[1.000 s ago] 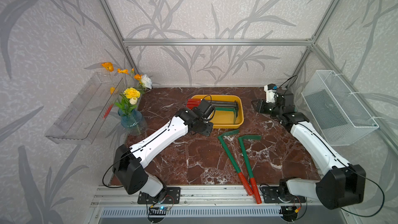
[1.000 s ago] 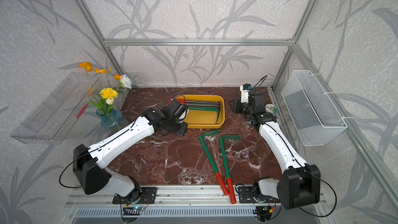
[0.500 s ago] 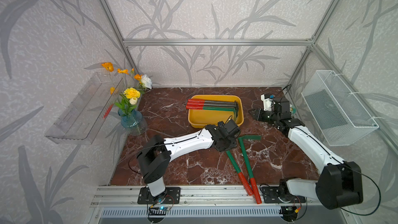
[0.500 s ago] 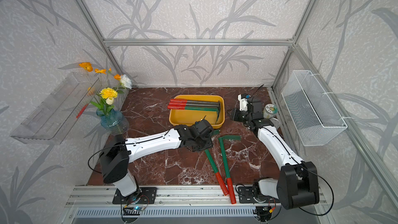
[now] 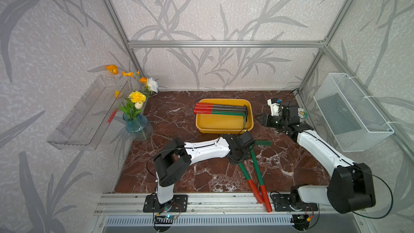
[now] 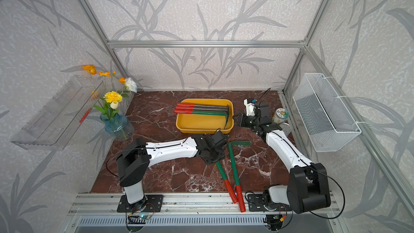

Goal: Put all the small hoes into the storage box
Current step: Pick up the hoe from the center of the board.

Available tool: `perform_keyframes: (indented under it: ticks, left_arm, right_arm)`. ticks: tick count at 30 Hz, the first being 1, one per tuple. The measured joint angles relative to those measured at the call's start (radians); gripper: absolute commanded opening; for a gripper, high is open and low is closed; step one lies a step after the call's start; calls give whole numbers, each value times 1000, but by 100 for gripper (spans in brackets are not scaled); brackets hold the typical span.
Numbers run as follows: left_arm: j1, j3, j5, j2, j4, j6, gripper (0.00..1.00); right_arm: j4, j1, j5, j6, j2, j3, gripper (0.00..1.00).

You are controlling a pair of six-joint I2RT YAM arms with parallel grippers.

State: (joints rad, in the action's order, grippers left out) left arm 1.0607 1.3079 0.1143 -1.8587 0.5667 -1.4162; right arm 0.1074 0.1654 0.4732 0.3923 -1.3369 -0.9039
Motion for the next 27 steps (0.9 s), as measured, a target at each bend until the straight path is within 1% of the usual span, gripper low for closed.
perform_keyframes:
  ticks: [4, 9, 15, 19, 22, 27]
  left_arm:
    - [2, -4, 14, -28, -8, -17, 50]
    - [1, -41, 24, -32, -25, -34, 49]
    - [2, -76, 45, -41, -52, -51, 43]
    - [1, -80, 63, -49, -83, -60, 42]
    - [-1, -80, 73, -55, -104, -61, 36]
    - [-4, -80, 90, -64, -121, -57, 22]
  right_arm:
    - [-4, -6, 1, 0, -2, 0, 42]
    - [-6, -18, 1, 1, -2, 0, 42]
    - [-23, -22, 7, 4, -2, 8, 42]
    - [-35, -23, 8, 6, -2, 13, 41]
    - [-41, -25, 8, 8, -2, 21, 41]
    - [-46, -36, 15, 9, -2, 26, 41]
